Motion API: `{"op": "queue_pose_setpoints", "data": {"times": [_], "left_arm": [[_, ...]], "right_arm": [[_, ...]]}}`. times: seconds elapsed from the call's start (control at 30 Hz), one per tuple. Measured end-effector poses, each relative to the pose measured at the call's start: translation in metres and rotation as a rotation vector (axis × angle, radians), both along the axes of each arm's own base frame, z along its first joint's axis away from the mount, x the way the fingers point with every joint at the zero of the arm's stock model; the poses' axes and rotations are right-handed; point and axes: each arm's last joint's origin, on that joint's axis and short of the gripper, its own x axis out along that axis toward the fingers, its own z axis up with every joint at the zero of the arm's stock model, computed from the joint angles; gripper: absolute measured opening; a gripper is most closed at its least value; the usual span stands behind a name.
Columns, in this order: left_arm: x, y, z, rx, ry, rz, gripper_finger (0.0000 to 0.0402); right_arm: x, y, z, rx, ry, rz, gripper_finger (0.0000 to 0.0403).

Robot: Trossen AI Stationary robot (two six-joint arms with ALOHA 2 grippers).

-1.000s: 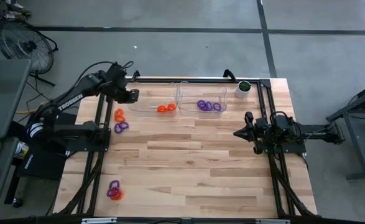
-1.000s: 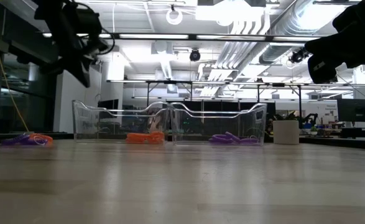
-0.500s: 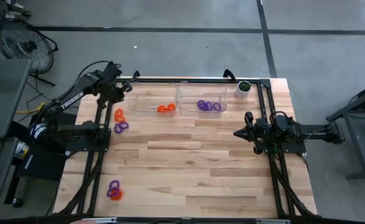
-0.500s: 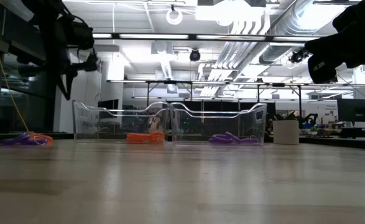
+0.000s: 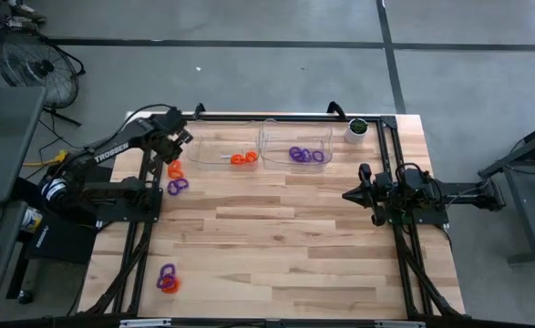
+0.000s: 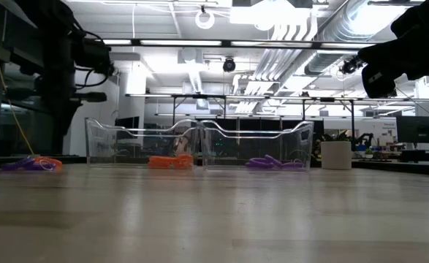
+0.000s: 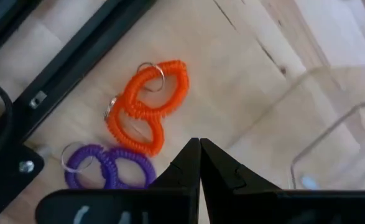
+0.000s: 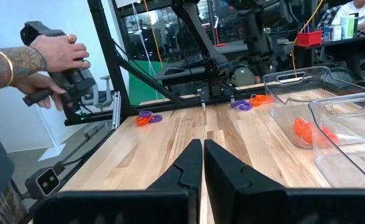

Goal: Sort spring keychains
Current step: Put the orange spring keychain into the left transparent bin

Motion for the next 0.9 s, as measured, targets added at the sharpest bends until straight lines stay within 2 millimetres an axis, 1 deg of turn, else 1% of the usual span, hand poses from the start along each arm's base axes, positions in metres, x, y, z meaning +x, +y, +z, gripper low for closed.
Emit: {"op": "queue_pose_setpoints", "data": {"times": [0.07, 0.17, 0.3, 0.47, 0.57, 0.7, 0.9], "left_arm": [[0.0, 0.0, -0.004, 0.018, 0.007, 0.028, 0.0005], [0.001, 0.003, -0.011, 0.047, -0.026, 0.086, 0.0024], [0.003, 0.004, -0.021, 0.053, -0.096, 0.143, 0.007], [-0.002, -0.002, -0.033, 0.011, -0.082, 0.243, 0.0133], [-0.003, -0.003, -0.036, -0.001, -0.087, 0.3, 0.016], [-0.004, -0.003, -0.036, 0.001, -0.084, 0.327, 0.0177], [-0.008, -0.007, -0.037, -0.006, -0.016, 0.385, 0.0179]], "right_arm": [[0.0, 0.0, 0.0, 0.0, 0.0, 0.0, 0.0012], [0.0, 0.0, 0.0, 0.0, 0.0, 0.0, 0.0012], [0.0, 0.0, 0.0, 0.0, 0.0, 0.001, 0.0012], [0.0, 0.0, 0.0, 0.0, 0.0, 0.001, 0.0012], [0.0, 0.0, 0.0, 0.0, 0.0, 0.001, 0.0012], [0.0, 0.0, 0.0, 0.0, 0.0, 0.001, 0.0012], [0.0, 0.0, 0.0, 0.0, 0.0, 0.001, 0.0012]]}}
